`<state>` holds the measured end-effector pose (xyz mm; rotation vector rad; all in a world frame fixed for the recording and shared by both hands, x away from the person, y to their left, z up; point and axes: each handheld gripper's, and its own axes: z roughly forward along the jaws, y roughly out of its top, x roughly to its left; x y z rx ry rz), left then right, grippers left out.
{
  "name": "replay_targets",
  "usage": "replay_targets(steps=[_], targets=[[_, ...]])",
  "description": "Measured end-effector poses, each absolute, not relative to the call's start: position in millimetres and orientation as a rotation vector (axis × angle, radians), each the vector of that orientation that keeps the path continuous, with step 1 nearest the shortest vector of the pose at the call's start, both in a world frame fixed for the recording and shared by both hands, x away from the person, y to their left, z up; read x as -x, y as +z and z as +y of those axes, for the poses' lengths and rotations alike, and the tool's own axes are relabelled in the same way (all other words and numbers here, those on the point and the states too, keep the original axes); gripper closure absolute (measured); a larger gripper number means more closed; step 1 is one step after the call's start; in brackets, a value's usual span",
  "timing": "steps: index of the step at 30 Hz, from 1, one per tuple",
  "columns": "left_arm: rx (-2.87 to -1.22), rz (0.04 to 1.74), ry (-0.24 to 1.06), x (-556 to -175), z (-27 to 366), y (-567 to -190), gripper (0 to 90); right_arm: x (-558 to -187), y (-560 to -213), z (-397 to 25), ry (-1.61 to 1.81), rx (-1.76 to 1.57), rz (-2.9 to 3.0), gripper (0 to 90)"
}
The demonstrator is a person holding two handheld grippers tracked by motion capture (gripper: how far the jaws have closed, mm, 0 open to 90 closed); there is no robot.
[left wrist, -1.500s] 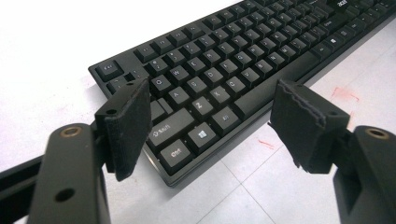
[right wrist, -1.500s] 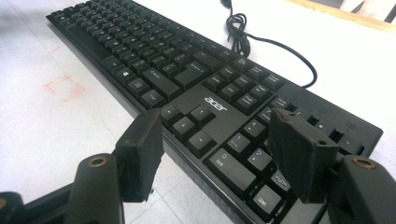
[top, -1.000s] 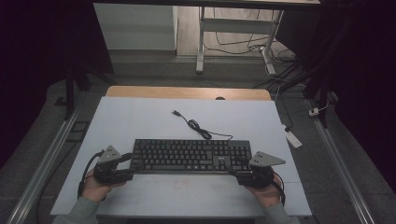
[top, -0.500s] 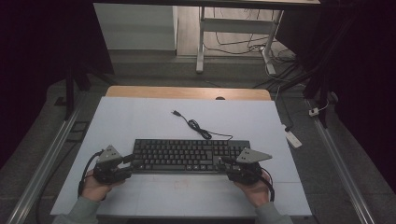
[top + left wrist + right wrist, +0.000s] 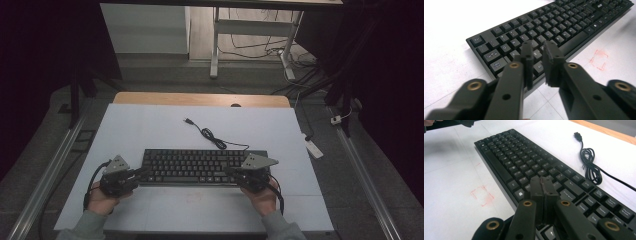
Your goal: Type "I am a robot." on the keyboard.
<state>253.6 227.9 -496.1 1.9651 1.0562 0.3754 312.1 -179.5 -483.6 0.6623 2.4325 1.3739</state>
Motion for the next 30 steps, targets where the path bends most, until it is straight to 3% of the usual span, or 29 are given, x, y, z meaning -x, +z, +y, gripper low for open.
replay_targets(steps=[3,30], targets=[[-1.965,1.051,0.378,-254,228,-495,88.8,-313,-483,-175,1.378,-0.661,2.431,89.5],[-1.98,1.061,0.373,-262,224,-501,89.0,-330,-490,-135,1.375,-0.687,2.478,89.4]])
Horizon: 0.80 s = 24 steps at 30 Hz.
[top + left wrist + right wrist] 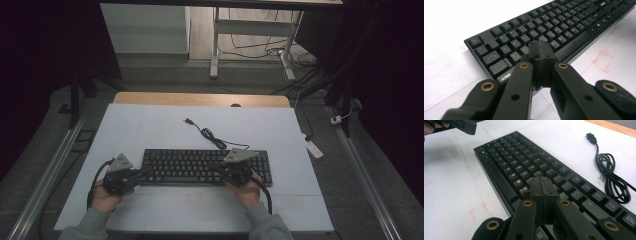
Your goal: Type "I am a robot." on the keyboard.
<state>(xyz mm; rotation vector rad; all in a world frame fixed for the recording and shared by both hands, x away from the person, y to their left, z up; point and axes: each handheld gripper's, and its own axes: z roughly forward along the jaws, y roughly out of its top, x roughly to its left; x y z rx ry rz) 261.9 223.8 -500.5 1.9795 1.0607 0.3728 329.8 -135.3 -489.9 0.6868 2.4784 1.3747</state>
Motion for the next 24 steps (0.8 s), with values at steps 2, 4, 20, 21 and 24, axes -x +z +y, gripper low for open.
replay_targets(steps=[2,4,20,21,24], targets=[[-1.981,1.067,0.371,-263,224,-502,89.0,-331,-491,-132,1.371,-0.687,2.484,89.4],[-1.981,1.075,0.371,-264,225,-503,89.0,-332,-491,-130,1.37,-0.689,2.487,89.4],[-2.006,1.13,0.364,-276,225,-513,88.6,-341,-494,-108,1.344,-0.685,2.53,89.0],[-2.009,1.129,0.363,-276,225,-514,88.6,-341,-494,-108,1.344,-0.685,2.53,89.0],[-2.017,1.133,0.363,-277,224,-515,88.6,-343,-496,-104,1.326,-0.687,2.539,88.9]])
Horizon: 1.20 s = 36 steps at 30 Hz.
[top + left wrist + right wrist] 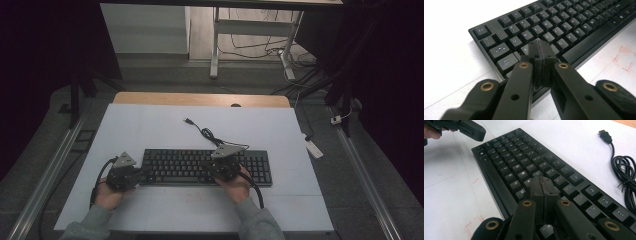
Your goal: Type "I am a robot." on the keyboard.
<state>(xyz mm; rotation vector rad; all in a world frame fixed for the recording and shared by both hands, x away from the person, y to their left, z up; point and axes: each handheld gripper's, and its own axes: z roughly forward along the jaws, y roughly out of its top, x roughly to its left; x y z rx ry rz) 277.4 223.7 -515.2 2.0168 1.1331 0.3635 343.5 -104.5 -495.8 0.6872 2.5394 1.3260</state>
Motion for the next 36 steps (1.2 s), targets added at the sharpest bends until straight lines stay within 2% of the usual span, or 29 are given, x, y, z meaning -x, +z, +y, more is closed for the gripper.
replay_targets(steps=[36], targets=[[-2.055,1.18,0.355,-285,226,-529,86.6,-368,-509,-82,1.246,-0.762,2.548,88.9]])
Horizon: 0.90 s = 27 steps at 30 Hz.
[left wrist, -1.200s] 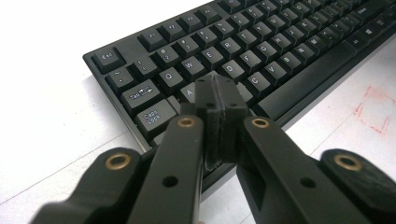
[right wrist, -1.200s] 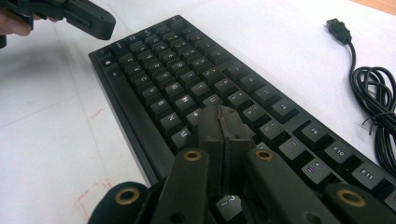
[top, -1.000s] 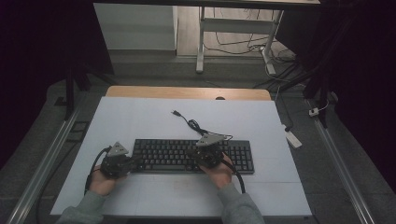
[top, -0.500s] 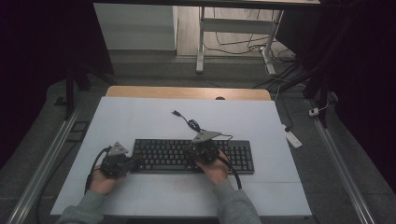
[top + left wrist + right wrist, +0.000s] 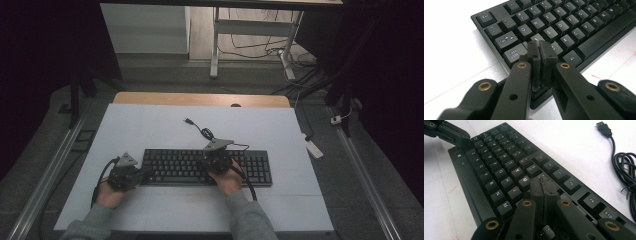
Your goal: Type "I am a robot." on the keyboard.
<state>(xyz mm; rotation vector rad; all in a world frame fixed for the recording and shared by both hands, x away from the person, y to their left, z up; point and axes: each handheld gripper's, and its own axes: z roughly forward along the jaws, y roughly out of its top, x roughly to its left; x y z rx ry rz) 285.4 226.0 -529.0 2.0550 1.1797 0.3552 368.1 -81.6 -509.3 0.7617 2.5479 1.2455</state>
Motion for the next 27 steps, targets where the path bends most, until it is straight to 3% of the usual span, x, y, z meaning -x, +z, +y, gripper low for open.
replay_targets(steps=[27], targets=[[-2.063,1.177,0.352,-286,226,-530,86.6,-374,-516,-62,1.176,-0.783,2.558,88.9]])
